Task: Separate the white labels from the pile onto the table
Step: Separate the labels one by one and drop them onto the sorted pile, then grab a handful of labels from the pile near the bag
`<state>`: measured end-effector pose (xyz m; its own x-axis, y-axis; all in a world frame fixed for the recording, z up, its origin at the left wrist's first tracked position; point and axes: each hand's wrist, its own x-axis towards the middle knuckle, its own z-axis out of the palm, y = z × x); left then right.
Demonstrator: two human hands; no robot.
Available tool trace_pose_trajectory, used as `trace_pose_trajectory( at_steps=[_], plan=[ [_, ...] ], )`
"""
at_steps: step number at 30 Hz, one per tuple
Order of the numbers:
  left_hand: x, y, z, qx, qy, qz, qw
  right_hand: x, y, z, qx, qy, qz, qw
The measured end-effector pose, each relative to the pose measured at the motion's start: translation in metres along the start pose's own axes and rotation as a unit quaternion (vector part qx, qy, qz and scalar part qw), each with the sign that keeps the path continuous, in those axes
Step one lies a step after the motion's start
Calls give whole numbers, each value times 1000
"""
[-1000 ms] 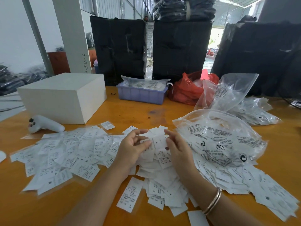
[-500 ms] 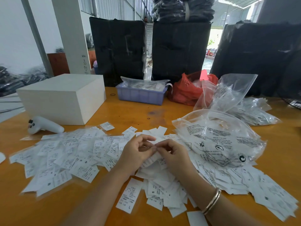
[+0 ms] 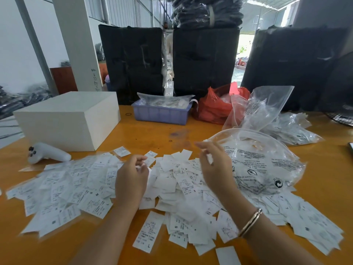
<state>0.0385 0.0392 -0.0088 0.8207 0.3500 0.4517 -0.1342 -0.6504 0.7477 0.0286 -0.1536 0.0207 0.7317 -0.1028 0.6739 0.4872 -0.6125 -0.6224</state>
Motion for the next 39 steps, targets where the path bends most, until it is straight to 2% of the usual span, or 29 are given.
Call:
trace_pose_trajectory(
  at_steps=[3,5,7,9,12,14,19,25,28,30,34,37,39],
  plan=[
    [0,-5,-3,99,31,41,994,25,20,-22,-45,90,31,994],
    [0,-8,-3,166,28,49,984,38,37,-35,-85,113,68,988],
    [0,-10,-3,212,20,38,976,47,56,-46,-128,104,115,980],
    [0,-10,-2,236,15,35,971,53,76,-55,-216,31,168,961],
    [-1,-7,1,237,3,51,970,51,93,-59,-361,-149,226,892],
    [-2,-5,3,224,-8,61,973,45,96,-55,-398,-189,226,869],
    [-4,-5,5,211,-21,64,975,40,96,-52,-390,-133,214,886],
    [-4,-6,6,200,-20,71,977,46,98,-54,-311,-115,287,899],
    [-4,-6,7,194,-17,75,978,47,100,-54,-238,-74,307,918],
    [-4,-6,7,191,-16,77,978,46,103,-54,-227,-51,291,928],
    [-4,-6,7,187,-16,83,979,46,105,-53,-322,-73,195,923],
    [-4,-6,7,190,-13,84,978,47,98,-57,-448,-90,89,885],
    [-4,-6,7,188,-11,88,978,50,90,-60,-501,-95,49,859]
  ],
)
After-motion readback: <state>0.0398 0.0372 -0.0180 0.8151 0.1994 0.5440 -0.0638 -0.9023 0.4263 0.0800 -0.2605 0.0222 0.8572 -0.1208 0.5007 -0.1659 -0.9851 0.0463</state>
